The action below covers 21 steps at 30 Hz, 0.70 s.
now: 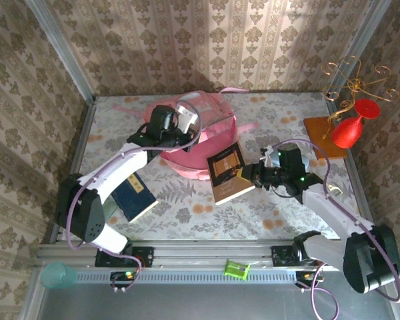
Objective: Pack the student bag
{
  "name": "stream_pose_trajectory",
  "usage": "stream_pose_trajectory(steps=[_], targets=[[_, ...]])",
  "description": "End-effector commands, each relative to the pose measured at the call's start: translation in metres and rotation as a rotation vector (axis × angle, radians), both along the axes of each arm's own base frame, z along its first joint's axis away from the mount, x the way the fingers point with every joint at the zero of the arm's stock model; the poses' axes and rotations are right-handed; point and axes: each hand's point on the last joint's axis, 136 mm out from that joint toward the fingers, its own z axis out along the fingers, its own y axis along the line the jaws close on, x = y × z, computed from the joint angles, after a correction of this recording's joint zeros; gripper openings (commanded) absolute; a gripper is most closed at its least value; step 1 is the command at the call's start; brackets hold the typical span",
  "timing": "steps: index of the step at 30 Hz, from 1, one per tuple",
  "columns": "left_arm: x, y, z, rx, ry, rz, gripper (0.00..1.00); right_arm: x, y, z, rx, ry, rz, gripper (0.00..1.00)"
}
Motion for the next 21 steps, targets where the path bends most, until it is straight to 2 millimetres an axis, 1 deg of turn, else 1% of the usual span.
stream_pose_trajectory(steps=[1, 3, 5, 8, 9, 14, 21], targets=[[-0.004, -0.005, 0.042, -0.083, -0.071, -0.032, 0.0, 0.016, 0.021, 0.027, 0.089, -0.1, 0.031, 0.0], [-0.007, -0.005, 0.048, -0.095, -0.078, -0.04, 0.0, 0.024, 0.03, 0.025, 0.097, -0.106, 0.034, 0.0], [-0.009, -0.005, 0.052, -0.101, -0.087, -0.045, 0.0, 0.037, 0.037, 0.025, 0.117, -0.11, 0.023, 0.0], [-0.006, -0.001, 0.053, -0.099, -0.092, -0.033, 0.0, 0.056, 0.046, 0.02, 0.124, -0.098, 0.013, 0.0], [-0.006, 0.0, 0.054, -0.101, -0.092, -0.031, 0.0, 0.063, 0.048, 0.014, 0.127, -0.083, 0.001, 0.0], [-0.003, 0.001, 0.065, -0.121, -0.107, -0.027, 0.0, 0.1, 0.064, 0.018, 0.205, -0.11, -0.03, 0.0], [0.004, 0.003, 0.077, -0.135, -0.123, -0.015, 0.0, 0.144, 0.082, 0.009, 0.204, -0.126, -0.087, 0.0]])
